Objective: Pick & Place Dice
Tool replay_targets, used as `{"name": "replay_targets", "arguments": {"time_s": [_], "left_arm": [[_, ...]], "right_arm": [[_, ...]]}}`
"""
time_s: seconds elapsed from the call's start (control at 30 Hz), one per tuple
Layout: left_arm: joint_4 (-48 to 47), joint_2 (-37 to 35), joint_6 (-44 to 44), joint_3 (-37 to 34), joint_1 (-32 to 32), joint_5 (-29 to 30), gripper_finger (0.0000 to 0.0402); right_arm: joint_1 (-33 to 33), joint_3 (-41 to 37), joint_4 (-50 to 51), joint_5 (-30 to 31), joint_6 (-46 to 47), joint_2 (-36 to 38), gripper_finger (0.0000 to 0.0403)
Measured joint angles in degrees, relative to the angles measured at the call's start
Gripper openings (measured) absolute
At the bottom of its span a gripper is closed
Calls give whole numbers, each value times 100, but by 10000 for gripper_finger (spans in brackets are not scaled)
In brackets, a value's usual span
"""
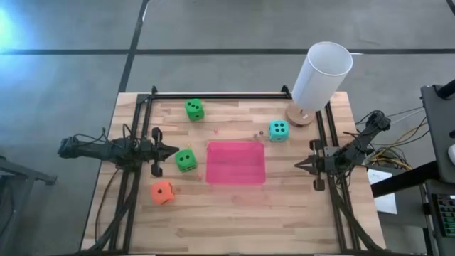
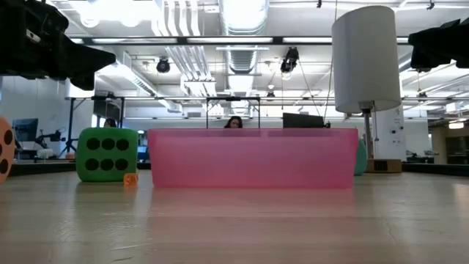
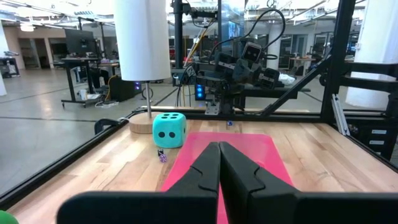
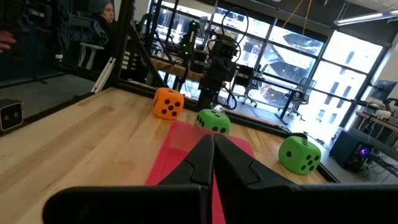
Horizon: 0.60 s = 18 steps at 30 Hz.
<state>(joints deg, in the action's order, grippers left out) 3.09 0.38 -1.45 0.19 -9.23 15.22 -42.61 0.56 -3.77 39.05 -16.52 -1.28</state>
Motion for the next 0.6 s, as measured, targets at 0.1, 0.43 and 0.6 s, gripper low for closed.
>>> {"name": "replay_targets", "arguments": {"time_s": [0.1, 0.43, 0.6], "left_arm": [[0, -1, 0, 0, 0, 0, 8], [0, -2, 0, 0, 0, 0, 8], [0, -1, 0, 0, 0, -2, 8]], "right_arm": [[0, -2, 2, 2, -9, 0, 8], [0, -4, -398, -48, -2, 0, 8], [0, -4, -1234, -53, -151, 0, 8]]}}
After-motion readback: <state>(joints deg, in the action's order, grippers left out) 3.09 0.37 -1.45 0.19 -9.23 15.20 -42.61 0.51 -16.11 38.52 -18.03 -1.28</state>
